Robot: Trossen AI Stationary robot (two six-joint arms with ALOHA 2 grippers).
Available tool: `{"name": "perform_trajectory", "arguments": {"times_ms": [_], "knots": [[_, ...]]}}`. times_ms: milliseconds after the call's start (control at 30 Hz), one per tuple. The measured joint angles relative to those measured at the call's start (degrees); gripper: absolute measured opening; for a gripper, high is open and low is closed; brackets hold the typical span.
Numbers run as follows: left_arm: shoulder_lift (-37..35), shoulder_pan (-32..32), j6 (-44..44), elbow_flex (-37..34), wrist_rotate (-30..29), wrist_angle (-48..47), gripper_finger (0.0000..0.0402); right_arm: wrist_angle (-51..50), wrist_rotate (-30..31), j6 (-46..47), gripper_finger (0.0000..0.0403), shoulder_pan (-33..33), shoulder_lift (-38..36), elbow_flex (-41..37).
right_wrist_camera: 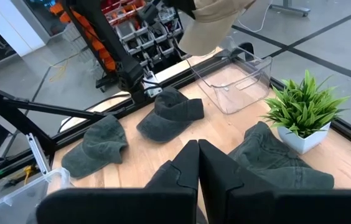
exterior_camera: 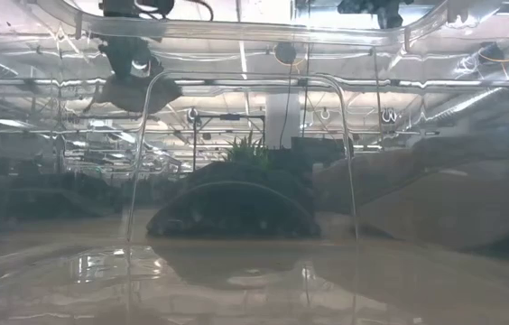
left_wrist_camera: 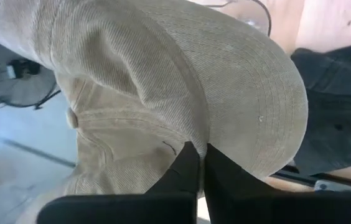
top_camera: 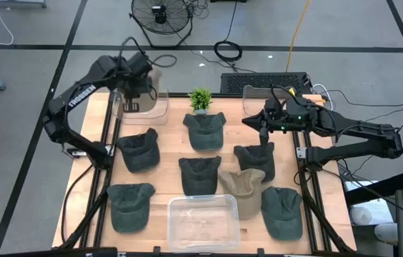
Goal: Pick & Place hat
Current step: Put the top light brown cap into the left transparent bin
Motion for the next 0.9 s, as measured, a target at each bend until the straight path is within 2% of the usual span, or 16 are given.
{"name": "perform_trajectory", "arguments": {"times_ms": [100, 200, 333, 467, 667, 900], "knots": [[0.02, 3.43, 1.77, -0.14, 3.1, 0.27, 0.0009, 0.01, -0.02, 0.38, 0.0, 0.0, -0.38, 0.0], [0.0, 5.2, 2.55, -2.25, 2.87, 1.65, 0.0005, 0.01, 0.0, 0.49, 0.0, 0.0, -0.78, 0.0], [0.0, 6.87, 2.34, -8.0, 1.32, 4.4, 0.001, 0.04, 0.09, 0.82, 0.0, 0.02, -1.1, 0.0], [0.02, 5.97, 3.42, -14.35, 0.23, 8.6, 0.0006, 0.01, 0.11, 1.47, 0.0, 0.02, -1.38, 0.0], [0.07, 6.62, 5.36, -20.2, -5.12, 15.21, 0.0015, -0.14, 0.06, 2.59, 0.0, 0.02, -1.61, 0.0], [0.07, 7.9, 3.74, -25.99, -1.24, 20.59, 0.0009, -0.41, 0.0, 4.89, 0.0, 0.02, -1.61, 0.0]]}}
